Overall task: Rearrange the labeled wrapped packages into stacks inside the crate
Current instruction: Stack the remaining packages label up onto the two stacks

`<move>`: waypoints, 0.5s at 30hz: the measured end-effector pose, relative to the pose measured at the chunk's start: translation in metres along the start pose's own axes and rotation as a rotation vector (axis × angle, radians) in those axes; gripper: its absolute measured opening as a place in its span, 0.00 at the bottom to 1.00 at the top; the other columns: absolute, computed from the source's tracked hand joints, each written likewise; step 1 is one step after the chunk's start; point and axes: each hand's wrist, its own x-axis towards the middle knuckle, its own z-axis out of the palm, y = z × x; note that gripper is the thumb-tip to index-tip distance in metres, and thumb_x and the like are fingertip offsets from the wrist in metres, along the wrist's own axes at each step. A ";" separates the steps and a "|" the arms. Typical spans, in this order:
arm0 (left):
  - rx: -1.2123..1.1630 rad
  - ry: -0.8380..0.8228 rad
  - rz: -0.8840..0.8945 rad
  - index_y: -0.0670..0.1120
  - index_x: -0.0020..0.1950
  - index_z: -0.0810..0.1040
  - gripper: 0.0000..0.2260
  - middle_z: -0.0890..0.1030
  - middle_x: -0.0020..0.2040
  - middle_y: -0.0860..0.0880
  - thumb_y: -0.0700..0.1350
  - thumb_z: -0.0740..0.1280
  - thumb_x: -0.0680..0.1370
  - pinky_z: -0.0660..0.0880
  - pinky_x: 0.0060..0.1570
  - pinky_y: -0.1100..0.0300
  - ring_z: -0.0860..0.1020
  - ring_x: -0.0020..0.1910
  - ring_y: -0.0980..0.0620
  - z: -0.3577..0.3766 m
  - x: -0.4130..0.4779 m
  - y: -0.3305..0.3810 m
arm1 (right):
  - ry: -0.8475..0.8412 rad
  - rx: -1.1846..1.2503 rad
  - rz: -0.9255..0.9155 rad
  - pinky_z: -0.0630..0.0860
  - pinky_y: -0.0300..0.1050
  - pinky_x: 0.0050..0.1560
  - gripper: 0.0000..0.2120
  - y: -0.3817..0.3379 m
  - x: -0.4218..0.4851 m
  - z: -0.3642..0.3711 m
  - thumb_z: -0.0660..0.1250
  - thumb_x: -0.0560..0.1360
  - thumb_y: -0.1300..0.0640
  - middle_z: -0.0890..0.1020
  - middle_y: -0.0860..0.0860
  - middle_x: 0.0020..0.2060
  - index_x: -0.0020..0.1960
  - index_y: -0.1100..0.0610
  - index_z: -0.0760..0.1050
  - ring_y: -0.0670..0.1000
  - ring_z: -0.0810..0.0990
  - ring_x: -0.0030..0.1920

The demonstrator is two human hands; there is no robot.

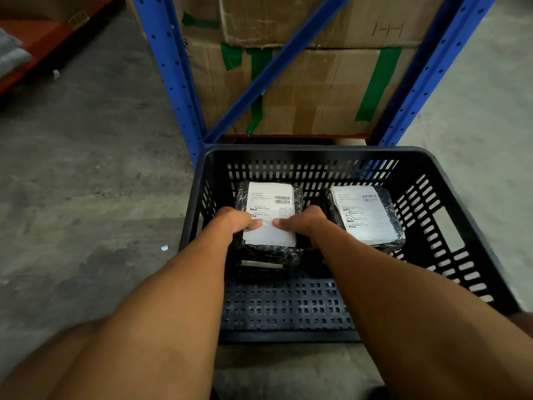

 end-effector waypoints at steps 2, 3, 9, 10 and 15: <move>-0.086 -0.113 -0.033 0.41 0.65 0.77 0.22 0.81 0.61 0.39 0.44 0.73 0.71 0.73 0.64 0.43 0.79 0.61 0.39 0.005 -0.002 -0.008 | -0.060 0.104 0.047 0.74 0.56 0.58 0.41 0.008 0.000 0.000 0.81 0.64 0.47 0.76 0.59 0.66 0.68 0.63 0.68 0.61 0.78 0.60; -0.107 -0.131 -0.037 0.43 0.64 0.78 0.23 0.82 0.59 0.40 0.48 0.71 0.70 0.73 0.64 0.43 0.79 0.60 0.39 0.009 -0.002 -0.012 | -0.110 0.142 0.065 0.73 0.57 0.58 0.40 0.014 0.000 0.003 0.79 0.65 0.45 0.76 0.58 0.67 0.69 0.62 0.69 0.60 0.78 0.58; -0.064 -0.110 -0.049 0.50 0.66 0.75 0.35 0.78 0.63 0.43 0.63 0.70 0.62 0.76 0.59 0.45 0.77 0.60 0.41 0.015 0.004 -0.022 | -0.172 0.268 0.063 0.70 0.58 0.68 0.44 0.026 0.001 0.004 0.78 0.64 0.43 0.77 0.59 0.66 0.72 0.62 0.67 0.61 0.78 0.62; -0.056 -0.137 -0.066 0.51 0.66 0.75 0.35 0.77 0.64 0.43 0.65 0.71 0.62 0.77 0.56 0.45 0.76 0.61 0.41 0.015 0.002 -0.024 | -0.169 0.262 0.053 0.71 0.54 0.67 0.43 0.025 0.002 0.000 0.78 0.64 0.44 0.79 0.59 0.65 0.71 0.62 0.69 0.59 0.79 0.60; -0.073 -0.223 -0.122 0.46 0.65 0.75 0.29 0.79 0.62 0.41 0.56 0.76 0.68 0.76 0.58 0.39 0.79 0.58 0.39 0.007 0.013 -0.025 | -0.187 0.210 0.052 0.69 0.61 0.70 0.48 0.035 0.000 -0.003 0.78 0.61 0.39 0.77 0.59 0.67 0.73 0.61 0.66 0.62 0.77 0.64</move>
